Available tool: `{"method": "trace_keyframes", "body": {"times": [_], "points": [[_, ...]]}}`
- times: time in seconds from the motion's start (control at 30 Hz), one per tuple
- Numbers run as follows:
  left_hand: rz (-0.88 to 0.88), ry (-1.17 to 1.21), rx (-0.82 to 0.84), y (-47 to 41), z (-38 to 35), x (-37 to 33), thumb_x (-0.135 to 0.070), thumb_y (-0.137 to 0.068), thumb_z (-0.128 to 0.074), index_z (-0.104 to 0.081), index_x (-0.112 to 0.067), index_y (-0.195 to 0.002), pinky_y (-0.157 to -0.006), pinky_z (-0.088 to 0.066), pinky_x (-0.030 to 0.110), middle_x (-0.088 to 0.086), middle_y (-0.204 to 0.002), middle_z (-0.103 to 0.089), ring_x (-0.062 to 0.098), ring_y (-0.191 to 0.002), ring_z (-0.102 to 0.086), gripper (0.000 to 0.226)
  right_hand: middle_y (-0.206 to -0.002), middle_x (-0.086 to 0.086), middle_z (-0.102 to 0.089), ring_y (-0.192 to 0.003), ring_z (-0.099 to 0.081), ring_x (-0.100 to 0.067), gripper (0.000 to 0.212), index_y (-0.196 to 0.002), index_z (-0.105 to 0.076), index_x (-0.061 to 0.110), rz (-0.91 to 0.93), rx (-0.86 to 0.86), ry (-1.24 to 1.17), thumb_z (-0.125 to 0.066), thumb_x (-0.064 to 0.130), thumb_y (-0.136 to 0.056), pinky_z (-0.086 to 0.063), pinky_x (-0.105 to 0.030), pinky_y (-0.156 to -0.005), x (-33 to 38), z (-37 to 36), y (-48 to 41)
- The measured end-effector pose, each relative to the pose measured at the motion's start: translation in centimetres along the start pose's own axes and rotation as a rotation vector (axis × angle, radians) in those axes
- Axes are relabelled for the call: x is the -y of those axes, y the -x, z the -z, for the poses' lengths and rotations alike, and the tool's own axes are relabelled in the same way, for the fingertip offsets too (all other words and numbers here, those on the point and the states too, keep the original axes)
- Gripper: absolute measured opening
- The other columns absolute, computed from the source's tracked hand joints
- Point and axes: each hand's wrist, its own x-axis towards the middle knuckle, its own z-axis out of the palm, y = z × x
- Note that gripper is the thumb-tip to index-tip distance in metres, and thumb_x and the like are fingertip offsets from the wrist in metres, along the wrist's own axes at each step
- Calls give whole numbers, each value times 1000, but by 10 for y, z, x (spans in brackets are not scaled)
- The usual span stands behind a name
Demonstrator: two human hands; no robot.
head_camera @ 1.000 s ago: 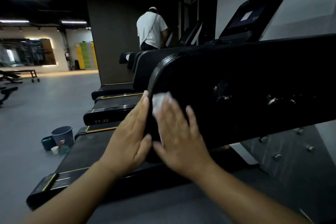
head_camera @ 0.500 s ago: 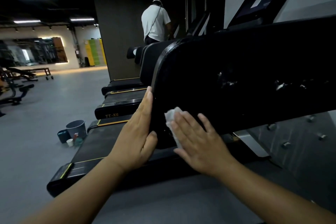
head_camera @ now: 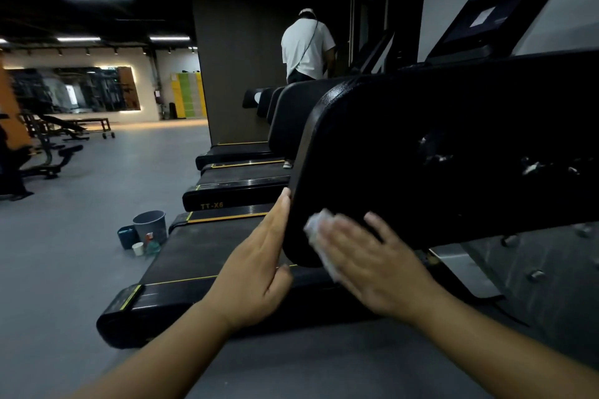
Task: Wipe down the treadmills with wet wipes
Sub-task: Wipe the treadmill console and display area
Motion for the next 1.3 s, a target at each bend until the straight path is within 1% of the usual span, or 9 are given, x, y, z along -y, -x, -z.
{"method": "trace_keyframes", "body": {"times": [0.13,0.33,0.53,0.7,0.8,0.87,1.07,1.2,1.3], "points": [[47,27,-40,-1,-7,-6,-10,-82,-44,0,-11,-162,-123,-24,36,-1,-171,-3,15,-156,-10,91,-166,-16,-12,-153,-13,-32,68,-158,-14,3,-356,-118,-56,-32,40,-103,-8,-53,-122,-18,13,-69],[92,74,-36,1,-6,-7,-4,-81,-48,1,-21,-163,-123,-24,29,-8,-170,-5,8,-155,-13,96,-165,-11,-20,-153,-19,-26,60,-158,-27,9,-49,-60,-124,-39,35,-106,-13,-47,-123,18,1,-26],[116,85,-71,0,-9,-14,-5,-81,-47,1,-17,-162,-123,-26,35,-9,-170,-3,8,-155,-11,95,-163,-15,-28,-149,-27,-29,55,-153,-40,6,-253,-136,-127,-48,12,-99,-21,-47,-121,-15,25,-32],[87,65,-59,0,-6,-11,-8,-88,-50,0,-16,-163,-124,-26,38,-7,-170,-5,9,-155,-11,90,-150,-12,-42,-125,-47,-28,47,-146,-47,1,-365,-101,-283,-36,3,-100,-48,-39,-97,-6,37,-38],[85,66,-72,-2,-6,-12,-7,-87,-52,1,-17,-163,-124,-25,36,-8,-170,-4,9,-155,-10,93,-158,-18,-37,-142,-38,-32,52,-149,-41,-2,-458,-62,-343,-16,0,-103,-37,-39,-112,15,37,-30],[86,81,-85,-8,-6,-14,-5,-84,-52,1,-18,-163,-123,-23,32,-7,-170,-4,8,-155,-10,96,-165,-18,-22,-153,-21,-32,57,-155,-28,0,-511,-27,-414,-27,-2,-98,-32,-45,-119,31,37,-26],[89,144,-100,-14,-6,-9,-3,-77,-44,-5,-17,-162,-122,-18,21,-9,-169,-10,6,-154,-14,94,-165,-18,-9,-154,-10,-33,66,-156,-21,2,-648,-98,-359,-42,33,-101,-9,-46,-126,45,26,-76],[65,162,-88,-10,-1,-10,1,-78,-45,-3,-20,-162,-122,-18,21,-14,-169,-9,5,-154,-14,96,-166,-14,-16,-154,-14,-30,79,-158,-18,2,-327,35,-291,-53,38,-97,-15,-43,-125,86,4,-2],[26,98,-87,-13,-1,-11,-1,-84,-48,0,-19,-163,-125,-20,35,-8,-170,-4,11,-156,-11,94,-169,-9,-2,-155,-9,-26,80,-159,-14,5,-444,73,-252,-50,41,-96,-23,-41,-121,65,-1,42]]}}
